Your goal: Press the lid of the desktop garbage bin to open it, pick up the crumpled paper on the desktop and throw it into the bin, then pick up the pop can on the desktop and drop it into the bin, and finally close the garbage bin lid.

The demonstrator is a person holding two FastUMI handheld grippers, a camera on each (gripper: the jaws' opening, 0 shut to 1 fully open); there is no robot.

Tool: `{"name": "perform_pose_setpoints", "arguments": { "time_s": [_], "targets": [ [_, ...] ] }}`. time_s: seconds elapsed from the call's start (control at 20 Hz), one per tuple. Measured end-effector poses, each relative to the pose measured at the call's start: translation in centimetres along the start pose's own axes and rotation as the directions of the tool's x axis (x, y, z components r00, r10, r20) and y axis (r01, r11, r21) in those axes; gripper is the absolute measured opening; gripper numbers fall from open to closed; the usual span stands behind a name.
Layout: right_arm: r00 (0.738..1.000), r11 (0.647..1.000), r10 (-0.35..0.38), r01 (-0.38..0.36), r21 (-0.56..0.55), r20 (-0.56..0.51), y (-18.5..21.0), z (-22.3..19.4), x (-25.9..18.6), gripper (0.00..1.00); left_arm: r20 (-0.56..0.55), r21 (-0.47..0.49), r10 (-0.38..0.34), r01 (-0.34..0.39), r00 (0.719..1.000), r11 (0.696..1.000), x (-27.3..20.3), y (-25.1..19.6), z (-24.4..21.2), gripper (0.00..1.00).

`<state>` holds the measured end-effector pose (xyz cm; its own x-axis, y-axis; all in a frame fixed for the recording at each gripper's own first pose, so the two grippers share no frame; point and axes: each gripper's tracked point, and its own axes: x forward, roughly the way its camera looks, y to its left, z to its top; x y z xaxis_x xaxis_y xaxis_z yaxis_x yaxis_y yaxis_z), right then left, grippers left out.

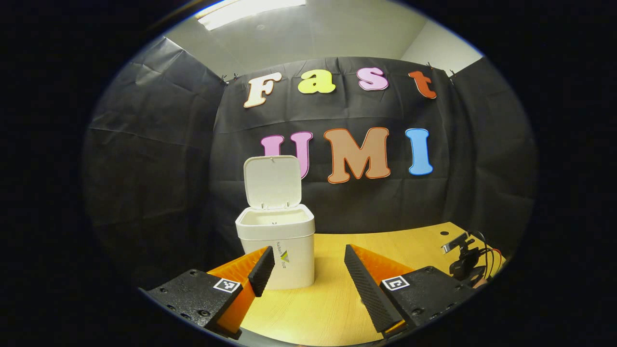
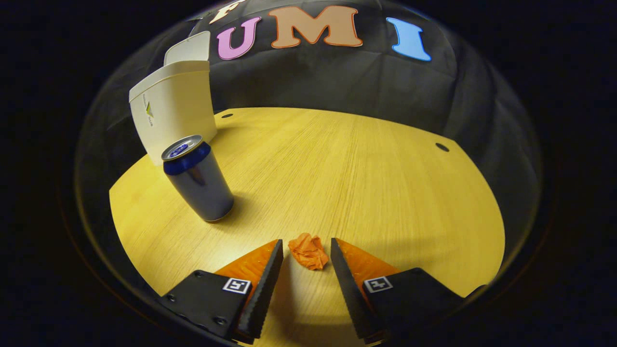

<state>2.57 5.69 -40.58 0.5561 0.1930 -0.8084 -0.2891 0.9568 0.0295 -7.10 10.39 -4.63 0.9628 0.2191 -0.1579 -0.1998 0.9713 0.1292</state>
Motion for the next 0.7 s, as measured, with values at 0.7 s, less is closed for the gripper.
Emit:
{"name": "perform_pose_setpoints", "arguments": {
  "time_s": [0.7],
  "targets": [
    [0.959,0.996,0.084,-0.084,-0.015,0.271,2.4,10.1,-7.4,0.40,0.003,-0.023,-0.052,0.053,0.999,0.998,1.4,-0.9,-0.2,0.90]
  ]
}}
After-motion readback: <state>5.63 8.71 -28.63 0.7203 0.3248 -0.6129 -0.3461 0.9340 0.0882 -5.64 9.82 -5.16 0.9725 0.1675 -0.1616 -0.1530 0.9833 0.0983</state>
